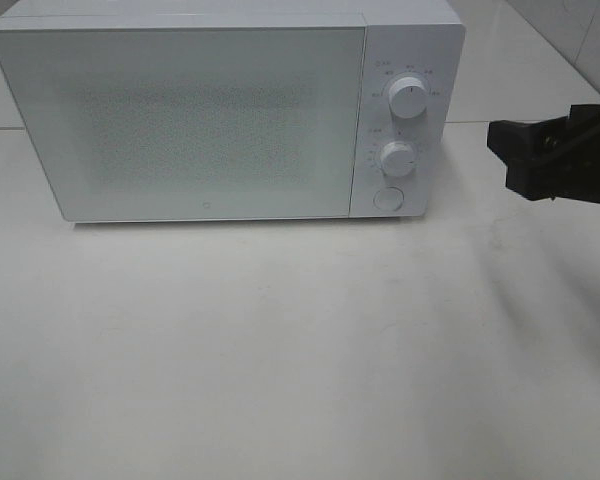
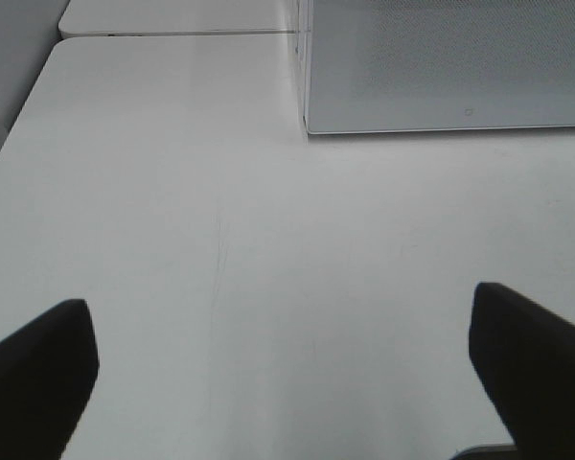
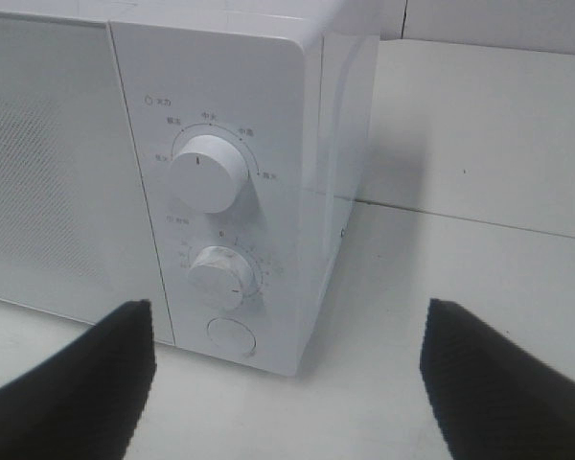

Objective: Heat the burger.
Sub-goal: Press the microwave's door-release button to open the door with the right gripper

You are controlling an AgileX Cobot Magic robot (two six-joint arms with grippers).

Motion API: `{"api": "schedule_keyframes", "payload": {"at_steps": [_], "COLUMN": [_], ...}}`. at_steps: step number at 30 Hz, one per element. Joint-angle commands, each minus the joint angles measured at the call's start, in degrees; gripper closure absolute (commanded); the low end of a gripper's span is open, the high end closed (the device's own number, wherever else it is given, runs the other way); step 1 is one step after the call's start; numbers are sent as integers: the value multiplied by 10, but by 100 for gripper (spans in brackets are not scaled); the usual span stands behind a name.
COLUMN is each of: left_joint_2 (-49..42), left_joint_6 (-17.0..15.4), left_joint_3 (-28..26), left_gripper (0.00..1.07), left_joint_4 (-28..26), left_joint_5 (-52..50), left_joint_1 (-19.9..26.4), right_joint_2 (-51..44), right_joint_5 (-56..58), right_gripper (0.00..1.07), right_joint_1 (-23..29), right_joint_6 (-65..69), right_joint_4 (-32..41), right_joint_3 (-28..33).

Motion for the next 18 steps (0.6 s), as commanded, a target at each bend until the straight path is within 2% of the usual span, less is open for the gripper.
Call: {"api": "schedule_keyframes", "payload": {"at_steps": [1, 8, 15, 17, 18], "left_joint_2": [-8, -8, -8, -8, -8], "left_joint_6": [-1, -1, -1, -1, -1], "left_joint_3": [-1, -1, -1, -1, -1], "left_gripper": [9, 9, 9, 9, 9], "left_joint_4": [-2, -2, -2, -2, -2], "left_joint_5": [-7, -7, -7, -7, -7], "left_joint_1": [2, 2, 2, 2, 2], "right_joint_2": [13, 72, 105, 117, 117], "right_joint_5": [-55, -178, -186, -191, -191], "right_gripper": [32, 32, 32, 32, 32], "right_joint_1": [-3, -2, 2, 33, 33], "right_joint_6": [-26, -58, -58, -70, -70], "right_joint_4": [26, 97, 100, 135, 135], "right_joint_3": [15, 61, 65, 65, 65]}}
